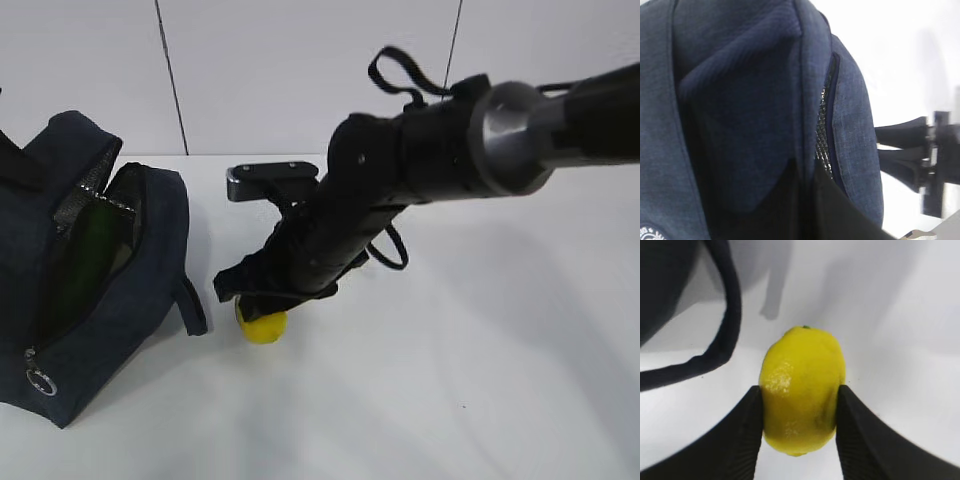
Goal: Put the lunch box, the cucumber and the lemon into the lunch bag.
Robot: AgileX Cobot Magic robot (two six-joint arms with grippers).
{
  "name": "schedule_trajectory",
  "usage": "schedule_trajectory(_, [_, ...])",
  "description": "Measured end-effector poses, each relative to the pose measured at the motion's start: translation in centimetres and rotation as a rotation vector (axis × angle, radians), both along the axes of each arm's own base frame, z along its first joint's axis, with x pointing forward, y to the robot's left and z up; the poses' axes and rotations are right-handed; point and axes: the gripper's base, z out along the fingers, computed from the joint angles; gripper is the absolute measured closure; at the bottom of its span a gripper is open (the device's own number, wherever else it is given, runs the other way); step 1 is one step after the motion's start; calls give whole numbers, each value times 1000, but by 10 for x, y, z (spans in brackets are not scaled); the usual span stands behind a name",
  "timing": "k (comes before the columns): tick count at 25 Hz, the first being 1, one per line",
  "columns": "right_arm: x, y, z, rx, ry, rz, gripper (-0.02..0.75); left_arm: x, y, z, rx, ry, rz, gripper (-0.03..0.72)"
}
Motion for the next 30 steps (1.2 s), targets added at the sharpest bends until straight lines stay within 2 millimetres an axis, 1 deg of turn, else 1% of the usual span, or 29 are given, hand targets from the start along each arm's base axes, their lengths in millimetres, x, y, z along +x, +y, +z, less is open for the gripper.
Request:
schedule_trajectory(3, [3,-2,35,-32,-46,68,398,0,0,0,0,0,0,694])
schedule_trajectory(5, [3,-1,56,-39,-41,99,400,0,0,0,0,0,0,694])
schedule_trajectory(9, [6,5,95,-1,-50,126,400,0,0,0,0,0,0,694])
schedule_trajectory(12, [10,13,118,95,-79,108,400,0,0,0,0,0,0,694])
schedule_trajectory(15, [14,21,131,222,-113,56,400,0,0,0,0,0,0,694])
schedule_trajectory(17, [17,25,134,295,-120,17,400,0,0,0,0,0,0,694])
schedule_trajectory(19, [21,30,131,369,-114,-28,400,0,0,0,1,-1,1,694])
schedule_trajectory(21, [26,37,124,430,-90,-55,400,0,0,0,1,-1,1,694])
schedule_trajectory(23, [29,45,111,483,-43,-58,401,0,0,0,1,-3,3,694])
schedule_trajectory(27, [28,61,92,531,-49,32,401,1,0,0,2,-4,4,694])
schedule_trajectory(30, [26,68,86,524,-96,107,394,1,0,0,3,-7,7,694])
